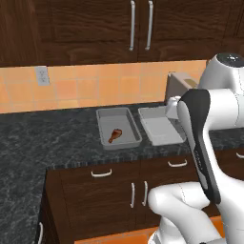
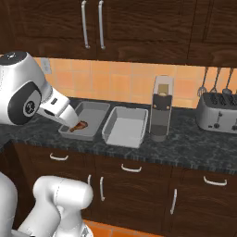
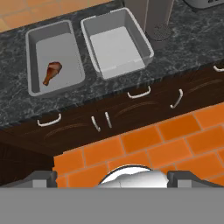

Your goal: Place one lime and one chicken drumstick in each tupperware on the nearby counter, to pack two identical lunches.

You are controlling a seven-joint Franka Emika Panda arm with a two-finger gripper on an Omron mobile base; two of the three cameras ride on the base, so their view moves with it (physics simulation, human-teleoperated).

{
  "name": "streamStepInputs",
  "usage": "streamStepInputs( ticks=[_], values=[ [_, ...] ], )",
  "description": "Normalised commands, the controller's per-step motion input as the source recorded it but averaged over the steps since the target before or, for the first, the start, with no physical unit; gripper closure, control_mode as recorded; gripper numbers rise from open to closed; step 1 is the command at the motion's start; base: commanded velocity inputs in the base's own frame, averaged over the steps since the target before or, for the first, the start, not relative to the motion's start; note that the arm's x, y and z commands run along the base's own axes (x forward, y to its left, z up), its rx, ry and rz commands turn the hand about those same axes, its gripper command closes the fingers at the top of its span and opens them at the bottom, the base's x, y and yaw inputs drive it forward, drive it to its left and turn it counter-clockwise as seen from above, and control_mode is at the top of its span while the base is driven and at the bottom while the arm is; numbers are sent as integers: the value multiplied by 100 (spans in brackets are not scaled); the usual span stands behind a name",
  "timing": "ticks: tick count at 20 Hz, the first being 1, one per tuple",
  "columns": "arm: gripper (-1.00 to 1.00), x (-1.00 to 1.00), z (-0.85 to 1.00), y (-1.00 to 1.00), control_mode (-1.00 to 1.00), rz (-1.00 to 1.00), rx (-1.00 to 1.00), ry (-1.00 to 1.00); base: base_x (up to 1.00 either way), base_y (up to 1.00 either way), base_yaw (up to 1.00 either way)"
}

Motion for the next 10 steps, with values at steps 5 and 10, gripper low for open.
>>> streamStepInputs(
  ticks=[5, 10],
  values=[
    [-100, 0, 0, 0, 100, 0, 0, 0, -100, -78, -2],
    [-100, 0, 0, 0, 100, 0, 0, 0, -39, -100, -2]
  ],
)
